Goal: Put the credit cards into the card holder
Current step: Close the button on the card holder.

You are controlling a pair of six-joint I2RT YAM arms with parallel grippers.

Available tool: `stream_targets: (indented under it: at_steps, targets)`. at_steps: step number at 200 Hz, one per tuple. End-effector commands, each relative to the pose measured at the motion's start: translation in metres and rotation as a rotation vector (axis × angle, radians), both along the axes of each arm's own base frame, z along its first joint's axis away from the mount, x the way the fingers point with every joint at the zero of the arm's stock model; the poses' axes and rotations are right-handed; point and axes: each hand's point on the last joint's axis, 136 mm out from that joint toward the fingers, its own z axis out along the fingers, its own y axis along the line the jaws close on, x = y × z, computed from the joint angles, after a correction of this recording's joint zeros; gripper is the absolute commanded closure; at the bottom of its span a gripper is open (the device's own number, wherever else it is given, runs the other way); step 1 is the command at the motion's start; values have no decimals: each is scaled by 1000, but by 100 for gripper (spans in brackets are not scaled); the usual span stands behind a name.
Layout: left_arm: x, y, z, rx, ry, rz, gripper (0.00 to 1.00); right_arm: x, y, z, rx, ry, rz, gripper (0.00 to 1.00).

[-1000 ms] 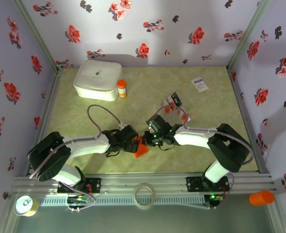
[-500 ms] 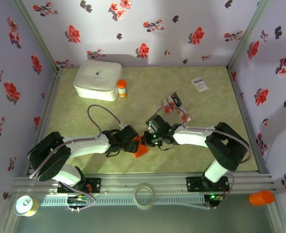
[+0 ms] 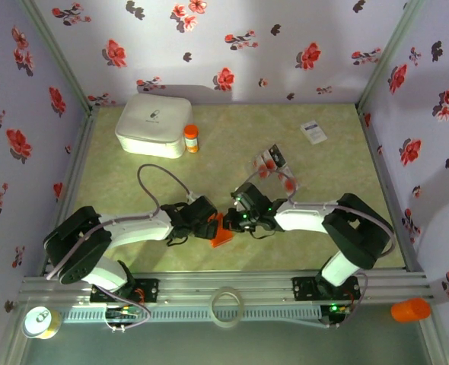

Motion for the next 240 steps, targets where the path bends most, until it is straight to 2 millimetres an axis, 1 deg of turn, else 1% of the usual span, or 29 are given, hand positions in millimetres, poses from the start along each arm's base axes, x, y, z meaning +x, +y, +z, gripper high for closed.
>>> stream_targets:
  at_steps: [1, 14, 62, 88, 107, 122, 137, 162, 183, 205, 224, 240]
  targets:
    - [-15, 18, -25, 105, 65, -14, 0, -12, -20, -19, -72, 54, -29, 100]
    - [-15, 19, -25, 107, 66, -13, 0, -13, -24, -25, -85, 62, -40, 100]
    - [-15, 18, -25, 105, 65, -13, 0, -12, -20, -41, -101, 98, -43, 100]
    - [-15, 17, -24, 102, 64, -14, 0, -16, -23, -53, -130, 125, -39, 100]
    - [-15, 17, -24, 101, 63, -11, 0, -17, -25, -53, -131, 132, -39, 100]
    - [-15, 16, -23, 96, 60, -14, 0, -16, -23, -46, -121, 119, -41, 100]
    - [-15, 16, -23, 96, 60, -14, 0, -12, -21, -33, -109, 95, -35, 100]
    - [-14, 15, -22, 95, 59, -15, 0, -3, -16, -6, -91, 48, -20, 82]
    - [-15, 14, -23, 96, 60, -19, 0, 6, -14, 21, -64, 0, -20, 71]
    - [-14, 14, -23, 94, 58, -18, 0, 11, -23, 40, -69, -44, -37, 63]
    - [-13, 13, -22, 89, 54, -18, 0, 8, -37, 44, -98, -62, -51, 60]
    - [-12, 11, -20, 87, 50, -21, 0, 3, -53, 44, -119, -77, -80, 57]
